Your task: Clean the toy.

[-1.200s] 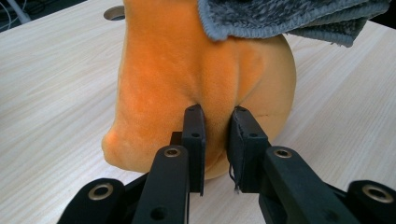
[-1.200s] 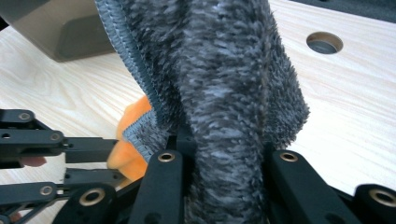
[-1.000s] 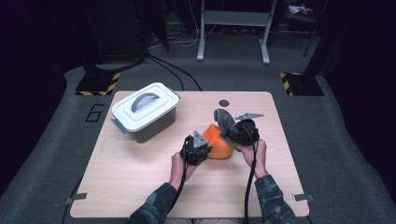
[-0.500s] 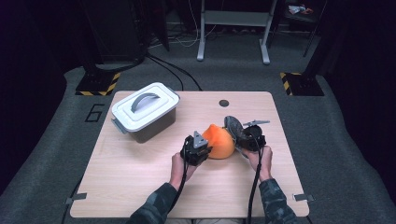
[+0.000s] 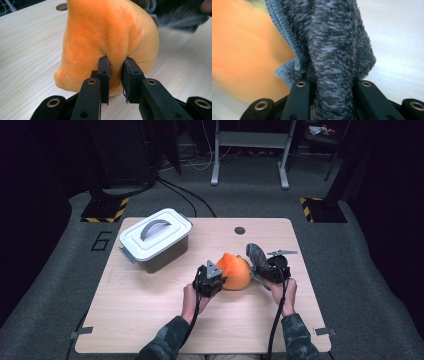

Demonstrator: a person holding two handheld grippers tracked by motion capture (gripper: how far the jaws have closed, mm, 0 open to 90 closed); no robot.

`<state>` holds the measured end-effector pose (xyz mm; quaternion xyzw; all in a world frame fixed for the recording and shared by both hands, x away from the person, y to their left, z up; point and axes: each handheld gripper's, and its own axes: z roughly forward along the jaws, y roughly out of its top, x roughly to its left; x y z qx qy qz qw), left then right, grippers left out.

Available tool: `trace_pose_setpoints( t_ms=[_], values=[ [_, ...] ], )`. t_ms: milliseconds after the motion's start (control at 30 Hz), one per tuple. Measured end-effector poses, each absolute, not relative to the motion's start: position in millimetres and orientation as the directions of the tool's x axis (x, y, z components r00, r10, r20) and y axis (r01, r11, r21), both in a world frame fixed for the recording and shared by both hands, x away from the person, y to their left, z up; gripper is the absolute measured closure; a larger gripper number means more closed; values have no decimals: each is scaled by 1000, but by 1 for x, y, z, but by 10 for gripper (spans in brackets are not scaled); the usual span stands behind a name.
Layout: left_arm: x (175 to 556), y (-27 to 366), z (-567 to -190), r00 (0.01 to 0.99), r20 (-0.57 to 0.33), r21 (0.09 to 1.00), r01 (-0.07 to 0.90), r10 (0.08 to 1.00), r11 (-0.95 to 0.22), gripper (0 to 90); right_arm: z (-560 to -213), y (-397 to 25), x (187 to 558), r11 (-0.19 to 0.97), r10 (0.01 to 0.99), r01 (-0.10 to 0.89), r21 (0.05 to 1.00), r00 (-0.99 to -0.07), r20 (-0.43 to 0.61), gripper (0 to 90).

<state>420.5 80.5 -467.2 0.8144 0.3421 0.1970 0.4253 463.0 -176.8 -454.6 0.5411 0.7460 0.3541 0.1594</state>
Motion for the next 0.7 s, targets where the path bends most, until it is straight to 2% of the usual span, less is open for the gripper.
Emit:
trace_pose_setpoints(
  t_ms=[100,233,333,433,600,700],
  values=[
    [421,81,-467,686,27,830,390,727,-399,771,-430,-174,456,189,904,636,748,-410,120,735],
    [421,81,-468,682,18,834,394,731,-387,769,-410,-158,448,202,877,613,764,-461,138,734],
    [421,82,-468,682,17,832,396,731,-388,765,-414,-146,451,261,858,609,749,-503,110,733],
    [422,85,-469,684,12,832,398,729,-387,746,-425,-139,455,272,860,634,724,-497,112,732],
    [419,87,-469,688,25,836,383,725,-393,573,-429,-138,458,257,864,636,727,-489,122,732],
    [417,85,-472,681,55,825,382,730,-418,502,-428,-136,460,264,862,633,728,-493,115,732]
  ],
)
